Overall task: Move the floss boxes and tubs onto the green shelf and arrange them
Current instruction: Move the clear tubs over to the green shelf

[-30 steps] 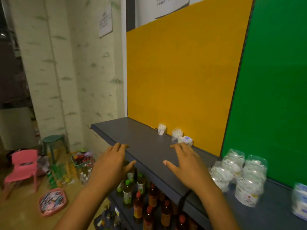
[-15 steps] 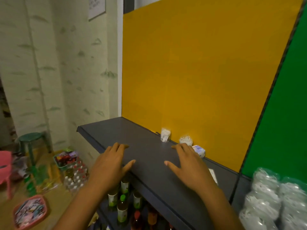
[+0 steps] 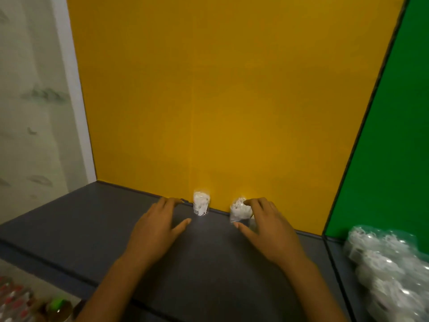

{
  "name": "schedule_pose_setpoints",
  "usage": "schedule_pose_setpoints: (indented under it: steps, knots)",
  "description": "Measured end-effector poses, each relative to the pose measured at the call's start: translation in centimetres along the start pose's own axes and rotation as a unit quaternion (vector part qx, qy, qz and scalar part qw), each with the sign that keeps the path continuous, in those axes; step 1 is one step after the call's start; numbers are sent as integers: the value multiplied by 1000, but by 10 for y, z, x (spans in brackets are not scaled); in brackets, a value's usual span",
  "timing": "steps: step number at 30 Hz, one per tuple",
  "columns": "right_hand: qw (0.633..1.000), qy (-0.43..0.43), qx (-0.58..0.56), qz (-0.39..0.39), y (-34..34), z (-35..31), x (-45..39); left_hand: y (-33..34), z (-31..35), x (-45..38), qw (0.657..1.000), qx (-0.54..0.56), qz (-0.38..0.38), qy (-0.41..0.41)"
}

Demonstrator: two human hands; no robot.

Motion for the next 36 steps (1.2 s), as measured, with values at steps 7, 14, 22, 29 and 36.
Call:
schedule_pose_setpoints:
  steps: [7,14,22,29,36]
  knots:
    - [997,75,-4,-6,30,-9,-29,44,-43,-55,994,93,-63,-8]
    - [993,109,-16,42,57,-8,-56,94,-76,-107,976,181,-93,-81]
    - [987,137,-43,70,73,-1,-69,124,-90,-121,958,252,-93,-105]
    - [986,142,-52,65,78,6,-66,126,-88,-121,954,270,-89,-95]
    - [982,169,-57,59,82,13,-61,108,-71,-118,932,354,-37,-70]
Point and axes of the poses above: each hand's wrist, its own x-axis away from the middle knuckle, its own y-axis out of the palm, z = x × y, the point moved 2 cm from there along -x, towards the middle knuckle, and after that the axes turned 13 degrees about x, right-handed, at the moved point
